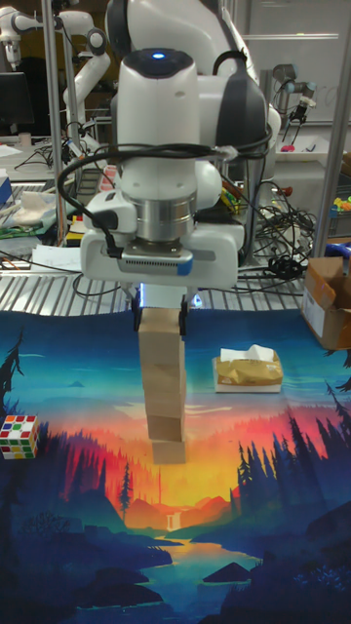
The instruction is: Stack the blocks in a vertical line of five
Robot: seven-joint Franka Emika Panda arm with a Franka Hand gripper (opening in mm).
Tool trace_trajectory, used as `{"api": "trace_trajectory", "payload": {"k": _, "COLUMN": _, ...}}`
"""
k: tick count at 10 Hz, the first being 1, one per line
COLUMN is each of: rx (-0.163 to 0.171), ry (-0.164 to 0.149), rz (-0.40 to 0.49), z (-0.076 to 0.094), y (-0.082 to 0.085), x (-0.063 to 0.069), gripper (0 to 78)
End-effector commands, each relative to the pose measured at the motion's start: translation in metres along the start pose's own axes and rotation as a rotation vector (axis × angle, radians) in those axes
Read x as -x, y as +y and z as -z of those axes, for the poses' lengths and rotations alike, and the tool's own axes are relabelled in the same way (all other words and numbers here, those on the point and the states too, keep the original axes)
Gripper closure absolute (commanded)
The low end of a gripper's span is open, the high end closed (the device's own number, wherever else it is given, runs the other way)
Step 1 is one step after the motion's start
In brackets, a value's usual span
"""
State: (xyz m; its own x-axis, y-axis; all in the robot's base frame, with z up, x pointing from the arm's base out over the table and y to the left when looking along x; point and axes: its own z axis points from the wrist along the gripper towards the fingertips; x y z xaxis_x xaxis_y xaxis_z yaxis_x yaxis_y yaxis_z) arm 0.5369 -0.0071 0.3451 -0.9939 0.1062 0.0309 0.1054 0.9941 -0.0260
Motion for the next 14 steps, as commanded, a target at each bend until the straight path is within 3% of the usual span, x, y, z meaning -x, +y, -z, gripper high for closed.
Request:
{"api": "trace_trajectory", "payload": {"k": 1, "rx": 0.005, "ry": -0.007, "rz": -0.005, "z": -0.002, "y": -0.002, "x": -0.008, "gripper": 76.4}}
{"api": "trace_trajectory", "payload": {"k": 14, "rx": 0.025, "ry": -0.003, "rz": -0.017, "z": -0.010, "y": -0.002, "x": -0.019, "gripper": 76.4}}
